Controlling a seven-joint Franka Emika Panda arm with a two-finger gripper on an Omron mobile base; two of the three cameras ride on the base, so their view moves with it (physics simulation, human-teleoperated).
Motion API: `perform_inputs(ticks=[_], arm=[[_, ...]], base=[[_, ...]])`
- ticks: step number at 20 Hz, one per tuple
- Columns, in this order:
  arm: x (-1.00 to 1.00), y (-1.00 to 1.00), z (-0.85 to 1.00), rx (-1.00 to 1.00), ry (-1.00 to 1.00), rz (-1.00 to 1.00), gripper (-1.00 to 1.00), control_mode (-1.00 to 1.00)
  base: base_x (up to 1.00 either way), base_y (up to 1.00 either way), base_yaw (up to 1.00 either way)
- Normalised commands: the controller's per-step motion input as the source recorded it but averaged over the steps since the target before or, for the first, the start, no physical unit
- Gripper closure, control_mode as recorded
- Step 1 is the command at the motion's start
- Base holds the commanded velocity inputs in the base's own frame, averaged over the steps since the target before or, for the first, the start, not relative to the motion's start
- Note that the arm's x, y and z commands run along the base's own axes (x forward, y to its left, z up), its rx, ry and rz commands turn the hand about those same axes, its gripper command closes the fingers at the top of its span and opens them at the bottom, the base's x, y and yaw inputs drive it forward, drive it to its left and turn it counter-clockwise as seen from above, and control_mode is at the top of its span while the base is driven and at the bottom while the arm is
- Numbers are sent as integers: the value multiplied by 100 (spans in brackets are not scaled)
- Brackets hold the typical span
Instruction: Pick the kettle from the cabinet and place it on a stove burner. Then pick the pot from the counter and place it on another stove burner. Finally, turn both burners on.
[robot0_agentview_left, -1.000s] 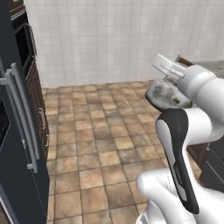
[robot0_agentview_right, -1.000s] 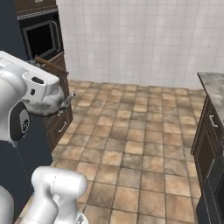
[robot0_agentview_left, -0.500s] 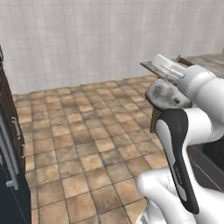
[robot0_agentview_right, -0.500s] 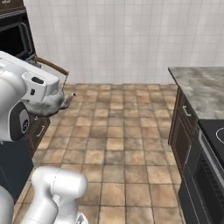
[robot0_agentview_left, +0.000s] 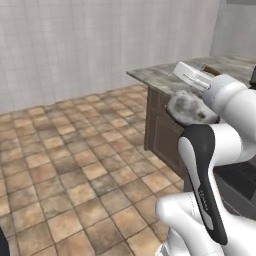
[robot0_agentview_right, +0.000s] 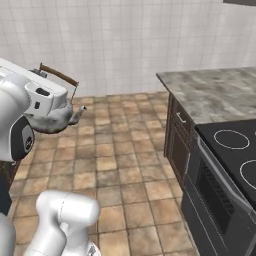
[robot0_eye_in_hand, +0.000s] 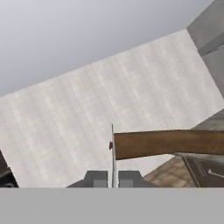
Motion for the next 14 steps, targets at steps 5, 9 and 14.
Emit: perform_inputs(ticks=[5, 9, 14], arm=[[0, 0, 0, 0, 0, 0, 100, 100], [0, 0, 0, 0, 0, 0, 100, 100], [0, 0, 0, 0, 0, 0, 100, 100]], base=[[19, 0, -33], [26, -1, -32], [28, 0, -33]])
